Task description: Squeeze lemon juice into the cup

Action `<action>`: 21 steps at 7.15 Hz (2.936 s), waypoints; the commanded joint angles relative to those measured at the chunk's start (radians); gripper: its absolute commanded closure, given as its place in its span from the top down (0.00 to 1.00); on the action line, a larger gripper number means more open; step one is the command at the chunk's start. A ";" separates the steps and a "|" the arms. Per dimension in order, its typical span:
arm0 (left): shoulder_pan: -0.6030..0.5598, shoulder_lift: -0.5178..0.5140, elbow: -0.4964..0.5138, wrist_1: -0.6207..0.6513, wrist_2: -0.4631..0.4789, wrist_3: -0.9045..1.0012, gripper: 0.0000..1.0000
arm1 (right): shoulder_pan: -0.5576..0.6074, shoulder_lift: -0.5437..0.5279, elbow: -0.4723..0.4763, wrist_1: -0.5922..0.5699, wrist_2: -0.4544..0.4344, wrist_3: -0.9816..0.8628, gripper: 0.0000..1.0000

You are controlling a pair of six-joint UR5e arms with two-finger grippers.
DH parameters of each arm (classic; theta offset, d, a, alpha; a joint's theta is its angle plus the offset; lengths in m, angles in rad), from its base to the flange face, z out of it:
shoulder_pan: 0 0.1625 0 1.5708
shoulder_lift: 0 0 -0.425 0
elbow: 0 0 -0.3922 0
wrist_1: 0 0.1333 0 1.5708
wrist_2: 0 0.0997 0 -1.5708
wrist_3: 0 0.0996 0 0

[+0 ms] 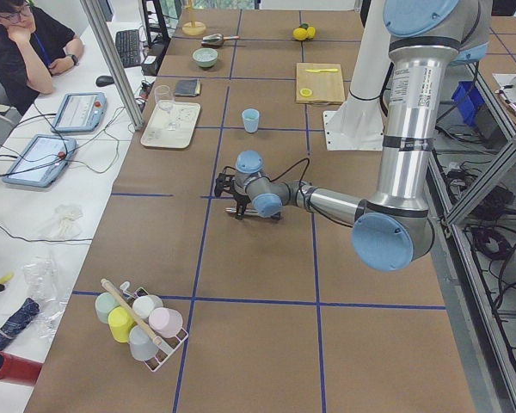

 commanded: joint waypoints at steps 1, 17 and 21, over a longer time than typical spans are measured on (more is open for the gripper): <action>-0.008 0.004 -0.009 0.000 0.001 0.007 1.00 | 0.000 0.000 0.000 0.000 0.000 0.000 1.00; -0.758 0.177 -0.159 0.597 -0.352 0.820 1.00 | -0.005 -0.002 -0.004 0.002 0.000 -0.002 1.00; -0.756 0.169 -0.184 0.595 -0.356 0.820 1.00 | -0.006 0.000 -0.006 0.002 0.000 0.003 1.00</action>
